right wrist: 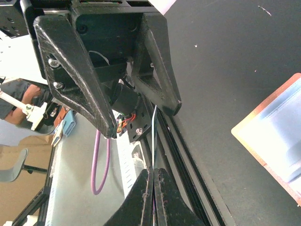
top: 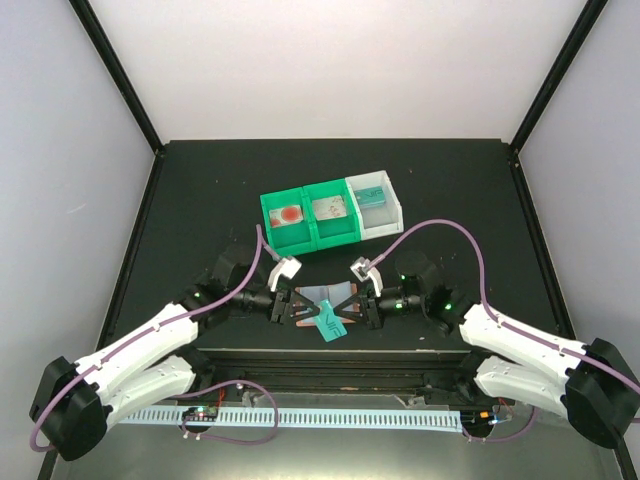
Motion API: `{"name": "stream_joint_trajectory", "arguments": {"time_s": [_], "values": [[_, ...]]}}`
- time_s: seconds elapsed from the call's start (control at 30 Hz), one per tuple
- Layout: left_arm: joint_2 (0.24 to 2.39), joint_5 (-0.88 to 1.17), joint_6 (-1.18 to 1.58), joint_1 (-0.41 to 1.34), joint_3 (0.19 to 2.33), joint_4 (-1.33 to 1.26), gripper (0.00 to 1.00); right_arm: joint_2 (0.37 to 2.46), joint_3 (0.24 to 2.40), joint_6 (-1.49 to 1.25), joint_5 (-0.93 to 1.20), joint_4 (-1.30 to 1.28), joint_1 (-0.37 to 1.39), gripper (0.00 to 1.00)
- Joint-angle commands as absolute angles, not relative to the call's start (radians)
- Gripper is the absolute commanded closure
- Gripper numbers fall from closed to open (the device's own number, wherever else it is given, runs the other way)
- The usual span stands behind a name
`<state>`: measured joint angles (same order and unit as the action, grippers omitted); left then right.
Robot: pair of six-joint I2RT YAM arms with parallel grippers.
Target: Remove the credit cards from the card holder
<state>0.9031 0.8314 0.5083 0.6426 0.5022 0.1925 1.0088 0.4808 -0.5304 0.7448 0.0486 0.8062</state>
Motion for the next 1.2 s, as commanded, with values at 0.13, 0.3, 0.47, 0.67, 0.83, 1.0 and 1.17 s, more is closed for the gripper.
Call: {"name": "stream_joint_trajectory", "arguments": {"time_s": [0.13,0.3,0.47,0.67,0.83,1.0,1.17], "values": [[0.916,0.922,0.528,0.635,0.485,0.113,0.65,0.997,0.481,-0.540,0.794,0.103,0.803,0.99],[0.920,0.932,0.546,0.635,0.482,0.094,0.97,0.993,0.489,-0.548,0.775,0.097,0.804,0.99],[0.911,0.912,0.609,0.636,0.468,0.034,0.98,0.967,0.472,-0.638,0.678,0.135,0.804,0.92],[0.870,0.775,0.749,0.634,0.425,-0.076,0.98,0.939,0.393,-0.867,0.578,0.317,0.804,0.65],[0.832,0.672,0.848,0.629,0.404,-0.150,0.98,0.936,0.326,-1.016,0.479,0.451,0.803,0.41],[0.782,0.579,0.915,0.628,0.392,-0.196,0.98,0.946,0.269,-1.110,0.439,0.576,0.807,0.27],[0.754,0.520,0.972,0.626,0.374,-0.241,0.98,0.994,0.266,-1.135,0.453,0.661,0.824,0.28]]}}
